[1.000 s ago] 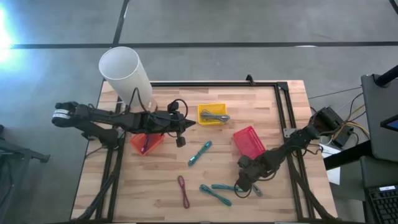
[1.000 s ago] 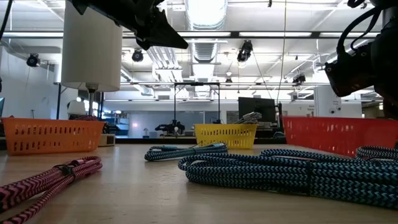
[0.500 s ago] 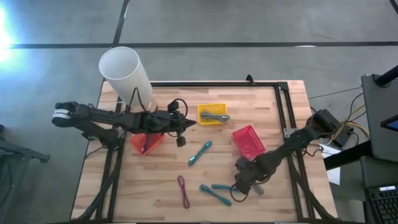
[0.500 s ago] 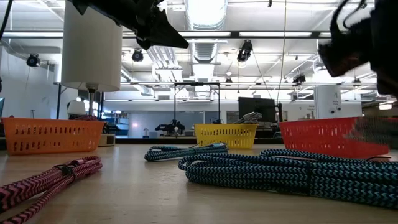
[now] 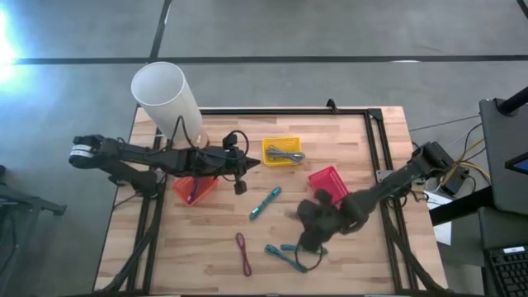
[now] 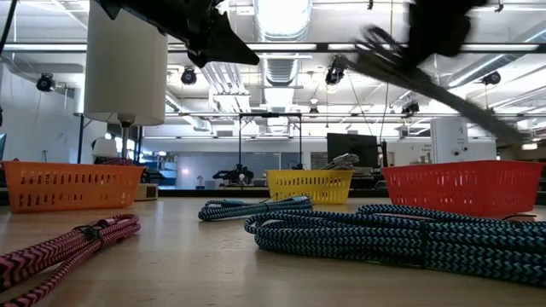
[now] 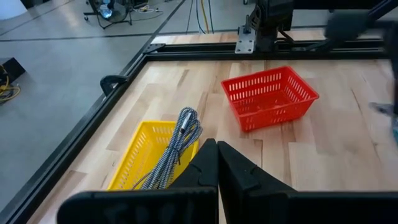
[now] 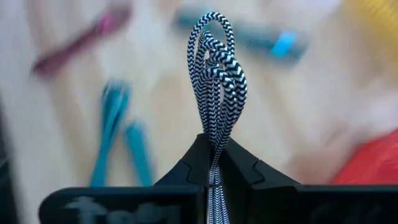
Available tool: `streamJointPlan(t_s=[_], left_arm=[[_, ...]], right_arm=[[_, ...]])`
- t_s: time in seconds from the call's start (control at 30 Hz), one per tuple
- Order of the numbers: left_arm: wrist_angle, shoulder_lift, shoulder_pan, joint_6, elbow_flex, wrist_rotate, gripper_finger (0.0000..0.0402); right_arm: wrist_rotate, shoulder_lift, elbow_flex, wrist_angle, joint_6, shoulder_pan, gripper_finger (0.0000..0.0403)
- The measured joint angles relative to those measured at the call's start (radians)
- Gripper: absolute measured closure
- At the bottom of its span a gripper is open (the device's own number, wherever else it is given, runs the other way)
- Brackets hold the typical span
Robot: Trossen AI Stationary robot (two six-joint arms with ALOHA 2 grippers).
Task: Pick & Place USB Port
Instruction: Put the white patterned charger cable into the yellow bin
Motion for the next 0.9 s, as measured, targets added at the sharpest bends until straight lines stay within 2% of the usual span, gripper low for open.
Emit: streamJointPlan(t_s=[0.17,0.23,0.33,0.4,0.53,0.73,0.9], left_arm=[[0.002,0.0,0.0,0.0,0.01,0.0,0.0401],[0.002,0.0,0.0,0.0,0.012,0.0,0.0401],[0.009,0.0,0.0,0.001,0.016,0.0,0.0401],[0.031,0.0,0.0,0.002,0.018,0.0,0.0401],[0.049,0.0,0.0,0.004,0.018,0.0,0.0401],[0.031,0.0,0.0,0.019,0.018,0.0,0.0401],[0.02,0.0,0.0,0.019,0.018,0.0,0.0401]], right_arm=[[0.233,-0.079,0.027,-0.001,-0.226,-0.067,0.0387],[0.265,-0.117,0.027,-0.001,-0.308,-0.115,0.0387],[0.259,-0.16,0.027,-0.001,-0.404,-0.219,0.0387],[0.235,-0.173,0.026,0.0,-0.433,-0.297,0.0387],[0.122,-0.156,0.026,0.002,-0.546,-0.446,0.0387],[-0.023,-0.067,0.026,0.008,-0.68,-0.659,0.0387],[-0.145,0.032,0.088,0.006,-0.801,-0.769,0.0387]])
